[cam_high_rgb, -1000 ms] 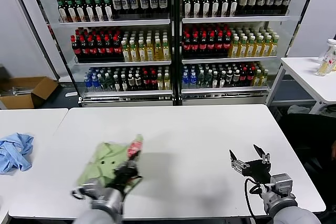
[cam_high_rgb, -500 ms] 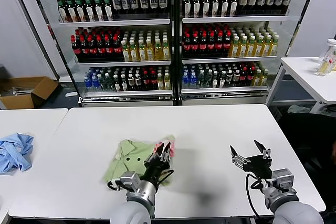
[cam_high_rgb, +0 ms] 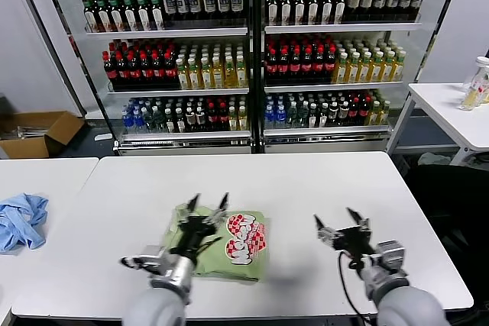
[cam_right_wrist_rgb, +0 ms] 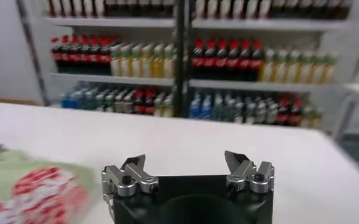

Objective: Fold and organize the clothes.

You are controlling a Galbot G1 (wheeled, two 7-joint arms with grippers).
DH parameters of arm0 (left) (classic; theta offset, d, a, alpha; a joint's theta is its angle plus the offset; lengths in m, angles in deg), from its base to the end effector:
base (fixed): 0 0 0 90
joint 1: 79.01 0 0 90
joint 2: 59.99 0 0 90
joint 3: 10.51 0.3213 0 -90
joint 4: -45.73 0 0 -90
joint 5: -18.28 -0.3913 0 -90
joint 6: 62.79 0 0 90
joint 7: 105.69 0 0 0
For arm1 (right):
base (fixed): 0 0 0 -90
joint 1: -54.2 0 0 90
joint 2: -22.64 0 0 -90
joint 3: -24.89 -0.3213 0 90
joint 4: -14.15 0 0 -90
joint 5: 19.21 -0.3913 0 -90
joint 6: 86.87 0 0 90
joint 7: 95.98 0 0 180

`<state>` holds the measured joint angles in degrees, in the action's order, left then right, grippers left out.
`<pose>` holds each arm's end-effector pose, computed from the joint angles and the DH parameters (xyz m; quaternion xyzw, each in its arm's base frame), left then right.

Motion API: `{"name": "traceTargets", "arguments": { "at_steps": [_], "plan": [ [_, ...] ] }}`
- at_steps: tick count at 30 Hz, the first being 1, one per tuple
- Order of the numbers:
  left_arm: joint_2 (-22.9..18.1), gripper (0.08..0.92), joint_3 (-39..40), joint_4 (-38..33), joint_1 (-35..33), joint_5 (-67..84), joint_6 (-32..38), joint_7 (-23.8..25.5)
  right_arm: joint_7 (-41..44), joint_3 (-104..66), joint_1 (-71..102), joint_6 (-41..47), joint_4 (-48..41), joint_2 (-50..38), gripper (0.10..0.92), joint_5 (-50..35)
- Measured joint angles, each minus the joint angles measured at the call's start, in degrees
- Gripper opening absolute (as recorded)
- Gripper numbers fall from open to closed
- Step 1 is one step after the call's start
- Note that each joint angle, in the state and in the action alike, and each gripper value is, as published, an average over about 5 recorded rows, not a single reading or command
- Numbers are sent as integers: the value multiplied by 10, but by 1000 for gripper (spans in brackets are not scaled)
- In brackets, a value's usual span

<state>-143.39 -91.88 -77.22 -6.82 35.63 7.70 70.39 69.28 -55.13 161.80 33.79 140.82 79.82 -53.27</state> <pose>0.2744 -0.0365 -0.2073 -0.0972 -0.9877 0.1069 0.0597 0.2635 -0.0018 -0.1917 0.1203 -0.9745 0.0145 0.1890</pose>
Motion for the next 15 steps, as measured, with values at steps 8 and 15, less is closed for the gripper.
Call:
{"name": "traceTargets", "arguments": {
  "at_steps": [8, 15],
  "plan": [
    [52, 822, -110, -25, -46, -14, 31, 26, -11, 138, -75, 9, -69, 50, 823, -15],
    [62, 823, -153, -34, -73, -23, 48, 36, -28, 199, -128, 17, -127, 75, 823, -39]
  ]
}}
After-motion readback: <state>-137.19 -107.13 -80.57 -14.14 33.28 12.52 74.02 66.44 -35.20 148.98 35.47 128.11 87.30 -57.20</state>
